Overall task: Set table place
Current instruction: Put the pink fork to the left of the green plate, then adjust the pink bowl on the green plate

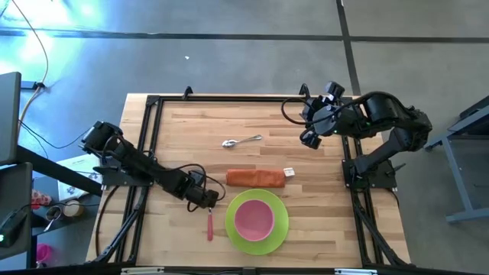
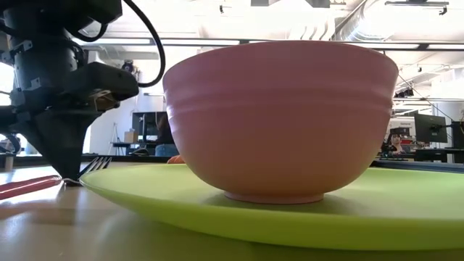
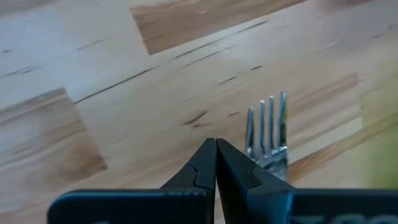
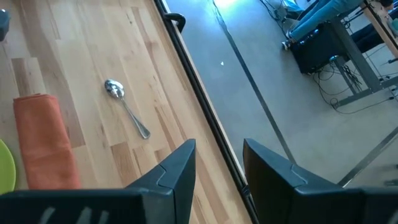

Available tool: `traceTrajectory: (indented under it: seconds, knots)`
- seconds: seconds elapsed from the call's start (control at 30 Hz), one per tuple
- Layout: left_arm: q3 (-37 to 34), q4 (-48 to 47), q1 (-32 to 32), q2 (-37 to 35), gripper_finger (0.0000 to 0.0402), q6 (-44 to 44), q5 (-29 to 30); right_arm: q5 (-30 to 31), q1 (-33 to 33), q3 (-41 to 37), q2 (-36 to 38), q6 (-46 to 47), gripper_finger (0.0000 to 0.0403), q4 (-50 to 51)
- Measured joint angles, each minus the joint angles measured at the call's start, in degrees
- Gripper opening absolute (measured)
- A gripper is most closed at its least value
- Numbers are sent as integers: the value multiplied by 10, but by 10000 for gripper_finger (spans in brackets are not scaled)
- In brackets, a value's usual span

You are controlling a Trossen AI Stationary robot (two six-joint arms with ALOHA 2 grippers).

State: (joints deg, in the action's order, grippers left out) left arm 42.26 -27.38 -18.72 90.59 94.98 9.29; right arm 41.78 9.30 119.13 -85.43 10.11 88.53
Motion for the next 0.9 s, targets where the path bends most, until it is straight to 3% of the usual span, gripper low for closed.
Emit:
traceTrajectory:
  seconds: [0.5, 0.63, 0.77, 0.9]
  knots:
    - [0, 40, 0, 4, 0, 9, 33, -2, 0, 0, 0, 2, 126, 0]
    - [0, 9, 0, -3, 0, 8, 11, -8, 0, 0, 0, 4, 126, 0]
    - [0, 5, -5, -27, 0, 0, -47, -15, 1, 0, 0, 13, 126, 4]
    - [1, 16, -37, -31, 0, 24, -56, -17, 1, 0, 0, 19, 126, 10]
